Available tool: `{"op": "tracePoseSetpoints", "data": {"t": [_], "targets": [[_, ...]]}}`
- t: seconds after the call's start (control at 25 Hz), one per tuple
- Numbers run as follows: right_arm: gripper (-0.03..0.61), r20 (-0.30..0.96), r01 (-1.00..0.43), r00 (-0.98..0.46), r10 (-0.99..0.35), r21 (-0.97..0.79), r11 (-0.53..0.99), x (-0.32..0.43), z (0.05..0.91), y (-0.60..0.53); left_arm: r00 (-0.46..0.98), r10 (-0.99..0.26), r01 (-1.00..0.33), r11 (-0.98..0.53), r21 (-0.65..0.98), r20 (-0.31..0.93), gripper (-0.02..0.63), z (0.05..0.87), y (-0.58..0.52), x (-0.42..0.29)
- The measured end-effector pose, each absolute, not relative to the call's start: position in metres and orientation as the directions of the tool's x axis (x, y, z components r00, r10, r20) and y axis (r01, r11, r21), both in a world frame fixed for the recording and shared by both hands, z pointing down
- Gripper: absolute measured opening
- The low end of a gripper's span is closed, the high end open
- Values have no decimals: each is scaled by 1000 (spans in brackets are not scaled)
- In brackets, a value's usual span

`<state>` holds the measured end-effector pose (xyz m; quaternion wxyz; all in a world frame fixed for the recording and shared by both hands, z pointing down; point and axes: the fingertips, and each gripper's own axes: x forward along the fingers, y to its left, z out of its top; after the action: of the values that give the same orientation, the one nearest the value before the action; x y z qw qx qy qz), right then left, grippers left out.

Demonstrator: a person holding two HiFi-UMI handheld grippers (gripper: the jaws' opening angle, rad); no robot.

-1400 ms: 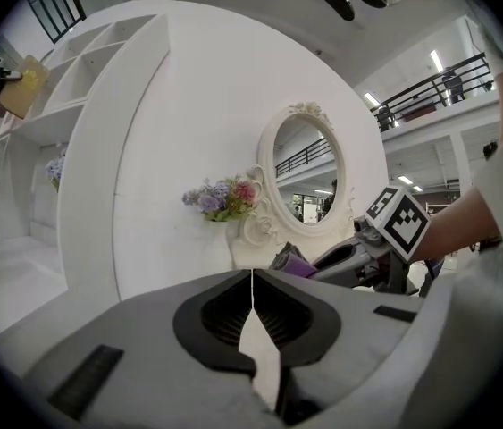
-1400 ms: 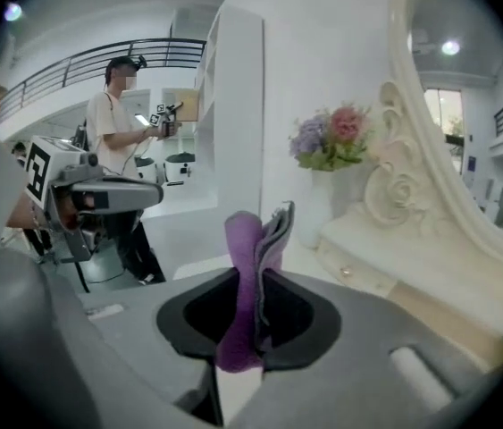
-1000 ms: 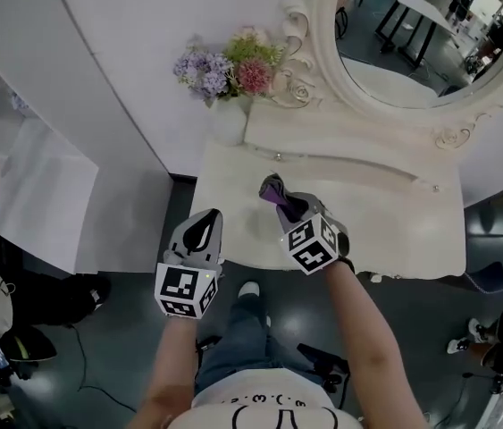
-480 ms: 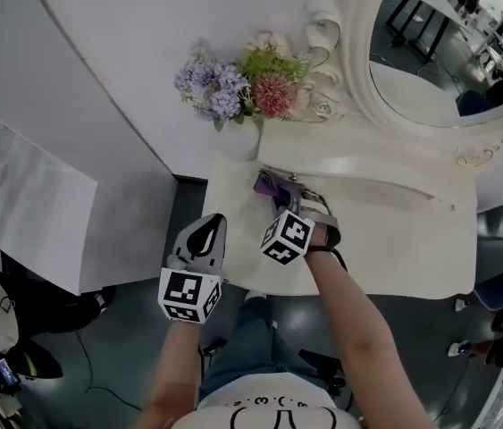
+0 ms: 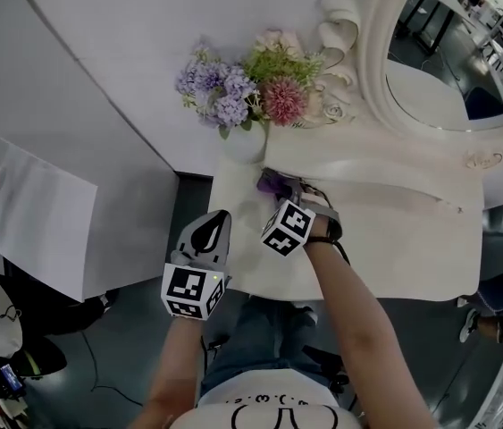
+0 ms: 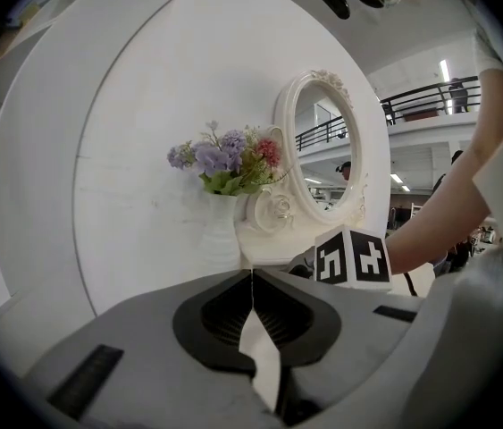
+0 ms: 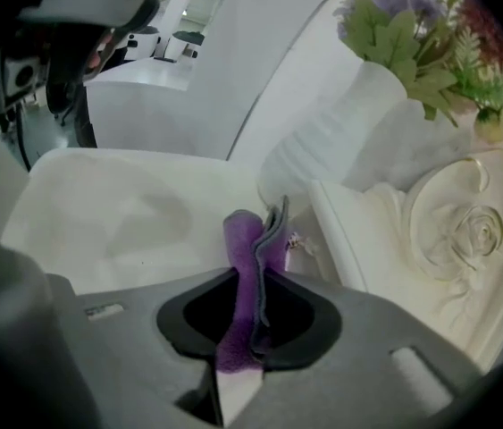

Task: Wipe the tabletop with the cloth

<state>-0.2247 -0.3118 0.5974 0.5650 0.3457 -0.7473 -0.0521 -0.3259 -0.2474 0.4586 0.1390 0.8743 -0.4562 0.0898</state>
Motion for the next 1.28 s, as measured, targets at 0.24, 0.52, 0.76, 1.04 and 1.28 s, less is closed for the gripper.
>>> {"op": "tracePoseSetpoints", "data": {"t": [0.24, 0.52, 0.76, 1.04, 1.28], "targets": [[69, 878, -458, -186, -441, 320, 829, -225, 594, -302, 569, -773, -822, -541, 179, 280, 3, 462, -246, -325], [69, 932, -416, -280, -232, 100, 904, -238, 591, -255, 558, -778, -830, -518, 206, 289, 3, 470, -235, -323], [69, 946, -373, -324, -18, -110, 921, -247, 585, -202, 540, -797, -841, -502, 200, 269, 3, 459, -226, -318], [69, 909, -308, -359, 212, -329, 892, -255, 584, -128, 502, -824, -863, -460, 207, 263, 3, 455, -207, -316], [69, 846, -239, -385, 369, -478, 845, -264, 581, -69, 478, -841, -876, -433, 213, 254, 3, 452, -196, -307]]}}
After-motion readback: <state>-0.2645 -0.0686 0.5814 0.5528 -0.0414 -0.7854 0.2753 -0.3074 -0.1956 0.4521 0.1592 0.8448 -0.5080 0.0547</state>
